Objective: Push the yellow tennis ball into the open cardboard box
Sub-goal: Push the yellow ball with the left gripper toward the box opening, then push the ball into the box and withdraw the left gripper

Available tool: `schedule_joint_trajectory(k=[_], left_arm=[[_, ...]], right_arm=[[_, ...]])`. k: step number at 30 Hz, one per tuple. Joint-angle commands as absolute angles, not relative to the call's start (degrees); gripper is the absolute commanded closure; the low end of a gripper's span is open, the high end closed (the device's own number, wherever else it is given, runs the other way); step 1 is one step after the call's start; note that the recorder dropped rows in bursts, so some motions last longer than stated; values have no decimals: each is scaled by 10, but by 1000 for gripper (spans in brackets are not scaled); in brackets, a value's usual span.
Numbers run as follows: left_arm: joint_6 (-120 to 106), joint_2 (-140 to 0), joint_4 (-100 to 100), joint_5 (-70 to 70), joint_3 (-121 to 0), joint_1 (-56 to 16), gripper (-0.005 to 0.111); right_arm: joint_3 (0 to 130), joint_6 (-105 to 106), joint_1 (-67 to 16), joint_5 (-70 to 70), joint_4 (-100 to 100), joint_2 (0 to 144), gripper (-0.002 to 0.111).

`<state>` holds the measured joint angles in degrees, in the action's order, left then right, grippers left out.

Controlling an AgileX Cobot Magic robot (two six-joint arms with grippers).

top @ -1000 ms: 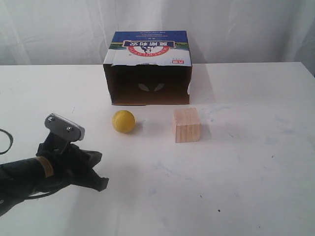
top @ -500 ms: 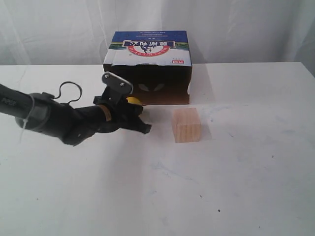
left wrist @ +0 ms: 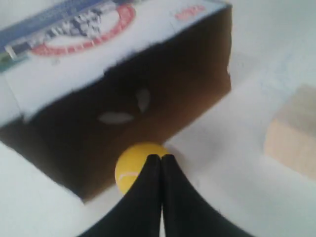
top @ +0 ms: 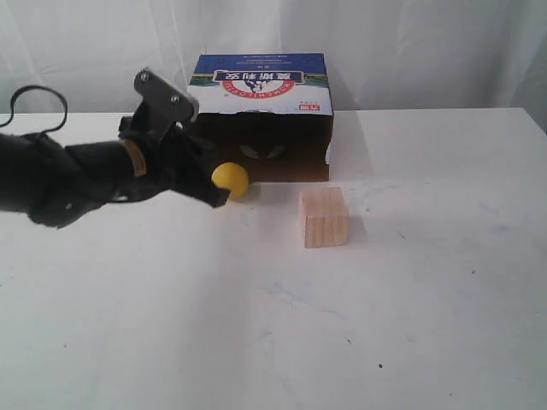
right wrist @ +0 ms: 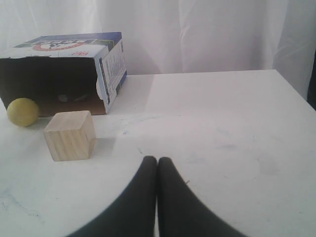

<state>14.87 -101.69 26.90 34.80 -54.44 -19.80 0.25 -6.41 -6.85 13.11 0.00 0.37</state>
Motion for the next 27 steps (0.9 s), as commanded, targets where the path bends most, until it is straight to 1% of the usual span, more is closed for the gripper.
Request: schedule_joint_trajectory(k=[1, 6, 12, 15, 18, 20, 21, 23, 27], left_arm=[[150, -1010, 273, 376, -461, -198, 107], [159, -1039, 298, 426, -404, -198, 107], [182, -1069, 332, 445, -414, -198, 107], [186, -1104, 336, 444, -442, -198, 107], [163, -1152, 334, 449, -499, -198, 107], [85, -1190, 260, 449, -577, -192, 107], [80, -1196, 211, 449, -615, -189, 107], [105, -1181, 155, 443, -666, -178, 107], [90, -1136, 171, 423, -681, -172, 107]], right_arm=[[0, -63, -68, 127, 0, 0, 108], [0, -63, -68, 126, 0, 0, 108], [0, -63, -68, 126, 0, 0, 108], [0, -63, -68, 127, 0, 0, 108], [0, -63, -68, 127, 0, 0, 108], [0, -63, -68, 127, 0, 0, 108], [0, -63, -68, 127, 0, 0, 108], [0, -63, -68, 127, 0, 0, 108], [0, -63, -68, 127, 0, 0, 108]])
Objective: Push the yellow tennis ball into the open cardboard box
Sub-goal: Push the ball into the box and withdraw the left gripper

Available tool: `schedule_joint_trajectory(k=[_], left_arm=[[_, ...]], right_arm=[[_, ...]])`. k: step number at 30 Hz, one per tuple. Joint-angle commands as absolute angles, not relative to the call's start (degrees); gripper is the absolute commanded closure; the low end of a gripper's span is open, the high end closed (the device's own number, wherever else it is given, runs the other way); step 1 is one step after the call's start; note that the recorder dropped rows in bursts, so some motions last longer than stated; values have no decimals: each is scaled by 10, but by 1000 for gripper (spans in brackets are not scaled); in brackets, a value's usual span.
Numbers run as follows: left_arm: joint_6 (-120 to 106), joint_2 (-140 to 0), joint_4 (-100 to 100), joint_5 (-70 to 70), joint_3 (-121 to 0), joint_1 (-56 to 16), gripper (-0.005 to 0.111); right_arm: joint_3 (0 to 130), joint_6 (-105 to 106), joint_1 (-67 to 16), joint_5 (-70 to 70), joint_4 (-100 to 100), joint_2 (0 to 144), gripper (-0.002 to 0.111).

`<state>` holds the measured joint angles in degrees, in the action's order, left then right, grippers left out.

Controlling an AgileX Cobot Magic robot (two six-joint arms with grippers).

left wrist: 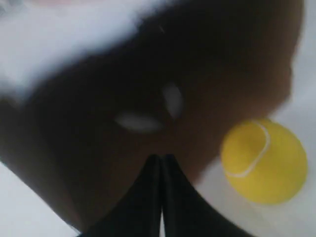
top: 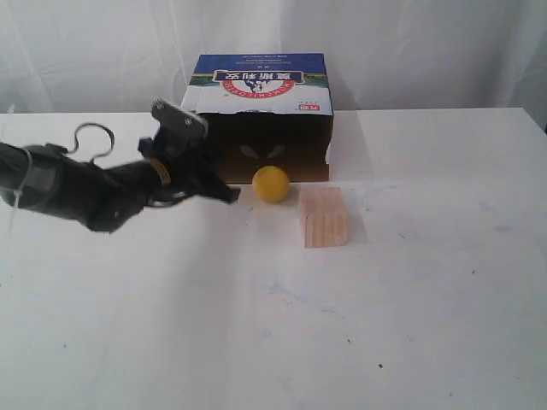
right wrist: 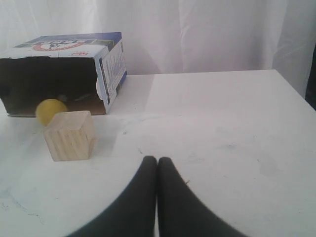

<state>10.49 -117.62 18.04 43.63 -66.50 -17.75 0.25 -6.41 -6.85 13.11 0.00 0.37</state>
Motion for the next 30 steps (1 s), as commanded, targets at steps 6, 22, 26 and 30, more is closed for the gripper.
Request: schedule_joint_trajectory(k=[6, 22, 26, 30], left_arm=[[230, -1120, 347, 374, -635, -174, 107], [-49, -984, -65, 472, -306, -174, 107], [-386, -873, -380, 386, -297, -173, 107], [-678, -778, -673, 412, -297, -173, 107]], right_arm=[[0, -63, -68, 127, 0, 0, 108], [0, -63, -68, 127, 0, 0, 108], [0, -63, -68, 127, 0, 0, 108], [0, -63, -68, 127, 0, 0, 108]])
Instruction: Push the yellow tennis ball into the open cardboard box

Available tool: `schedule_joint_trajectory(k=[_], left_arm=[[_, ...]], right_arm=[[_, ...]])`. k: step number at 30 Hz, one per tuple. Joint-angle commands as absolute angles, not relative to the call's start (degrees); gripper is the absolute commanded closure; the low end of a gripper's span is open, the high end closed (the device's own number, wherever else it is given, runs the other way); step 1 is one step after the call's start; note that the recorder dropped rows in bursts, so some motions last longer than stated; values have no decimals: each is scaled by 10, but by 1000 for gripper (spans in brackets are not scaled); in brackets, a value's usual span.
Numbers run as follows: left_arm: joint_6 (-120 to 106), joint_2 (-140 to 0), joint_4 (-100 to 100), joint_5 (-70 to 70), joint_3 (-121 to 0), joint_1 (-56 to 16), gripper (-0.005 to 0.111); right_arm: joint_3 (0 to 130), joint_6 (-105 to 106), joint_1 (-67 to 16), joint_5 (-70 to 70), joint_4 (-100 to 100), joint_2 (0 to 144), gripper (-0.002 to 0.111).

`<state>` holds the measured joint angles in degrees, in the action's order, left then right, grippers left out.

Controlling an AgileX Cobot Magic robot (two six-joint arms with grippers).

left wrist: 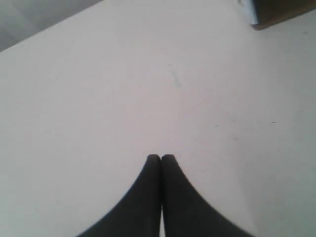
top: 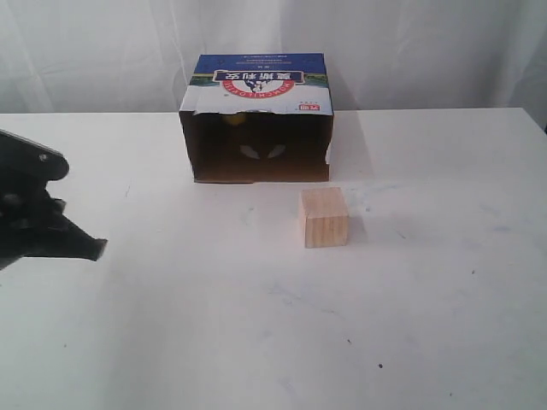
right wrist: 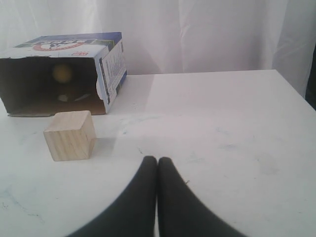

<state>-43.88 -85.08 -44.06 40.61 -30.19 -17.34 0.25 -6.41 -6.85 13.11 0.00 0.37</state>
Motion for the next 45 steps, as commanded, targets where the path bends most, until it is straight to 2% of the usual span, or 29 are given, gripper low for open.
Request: schedule_joint_trajectory(k=[1, 2, 5, 11, 15, 18, 20, 23, 24, 28, 45], left_arm=[[-735, -759, -724, 421, -297, -173, 107], [-814, -717, -804, 450, -297, -173, 107], [-901, -636, -871, 488, -297, -173, 107], [-1152, -409, -938, 380, -339, -173, 107], [-1211, -321, -963, 280, -410, -173, 107], [-1211, -298, -999, 203, -455, -173, 107], [-1153, -286, -999, 95, -475, -173, 107], [-1030, -291, -999, -114, -444, -173, 107], [-1030, -293, -999, -140, -433, -173, 107], [-1032, -293, -999, -166, -392, -173, 107], [-1032, -286, -999, -246, -385, -160, 107]], right_arm=[[0, -63, -68, 127, 0, 0, 108], [0, -63, -68, 127, 0, 0, 108], [0, -63, -68, 127, 0, 0, 108], [0, -63, -68, 127, 0, 0, 108], [0, -63, -68, 127, 0, 0, 108], [0, -63, -68, 127, 0, 0, 108], [0, -63, -68, 127, 0, 0, 108], [0, -63, -68, 127, 0, 0, 108], [0, -63, -68, 127, 0, 0, 108], [0, -63, -68, 127, 0, 0, 108], [0, -63, -68, 127, 0, 0, 108]])
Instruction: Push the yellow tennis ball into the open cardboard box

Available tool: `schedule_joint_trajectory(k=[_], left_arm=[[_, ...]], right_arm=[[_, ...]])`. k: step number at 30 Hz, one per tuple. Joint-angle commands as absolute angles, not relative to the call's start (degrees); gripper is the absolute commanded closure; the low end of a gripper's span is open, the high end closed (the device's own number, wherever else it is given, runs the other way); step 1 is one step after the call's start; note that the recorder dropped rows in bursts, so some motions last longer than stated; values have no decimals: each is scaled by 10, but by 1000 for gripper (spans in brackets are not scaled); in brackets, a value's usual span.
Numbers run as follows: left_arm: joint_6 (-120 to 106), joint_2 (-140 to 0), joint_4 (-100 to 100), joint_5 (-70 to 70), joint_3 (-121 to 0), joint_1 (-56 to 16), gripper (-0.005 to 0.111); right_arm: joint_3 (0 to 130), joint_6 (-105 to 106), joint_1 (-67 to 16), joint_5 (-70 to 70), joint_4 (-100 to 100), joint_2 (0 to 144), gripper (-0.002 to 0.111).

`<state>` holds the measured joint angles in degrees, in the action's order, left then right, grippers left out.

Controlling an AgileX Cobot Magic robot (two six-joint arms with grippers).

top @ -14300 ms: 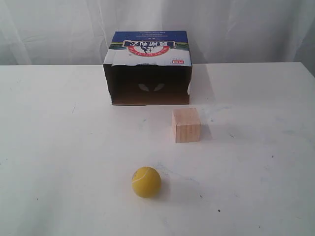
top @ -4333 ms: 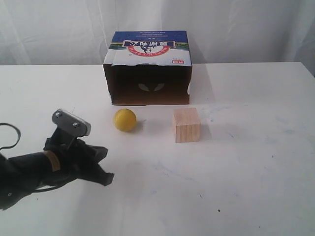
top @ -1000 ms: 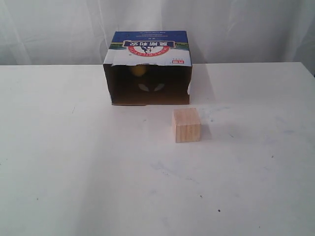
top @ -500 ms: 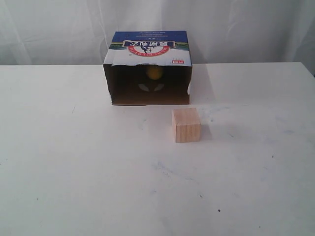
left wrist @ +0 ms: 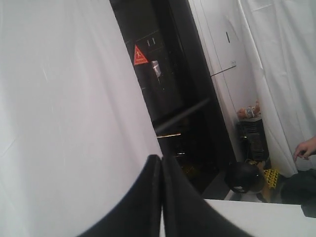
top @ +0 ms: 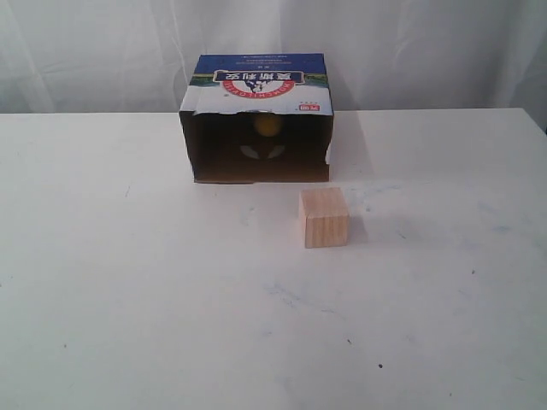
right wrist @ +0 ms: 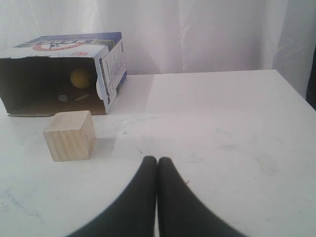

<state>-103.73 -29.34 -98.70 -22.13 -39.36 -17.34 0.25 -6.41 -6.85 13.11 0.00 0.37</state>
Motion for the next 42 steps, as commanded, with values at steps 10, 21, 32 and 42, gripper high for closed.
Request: schedule_joint_trajectory(k=[10, 21, 32, 42], left_arm=[[-1004, -287, -999, -323, -313, -34, 107], [-968, -274, -997, -211, -240, -35, 107], [-828, -158, -999, -115, -186, 27, 107], [-781, -120, -999, -62, -186, 44, 107]], right_arm=[[0, -63, -68, 127, 0, 0, 108], [0, -63, -68, 125, 0, 0, 108], [0, -63, -68, 127, 0, 0, 108], [0, -63, -68, 126, 0, 0, 108]])
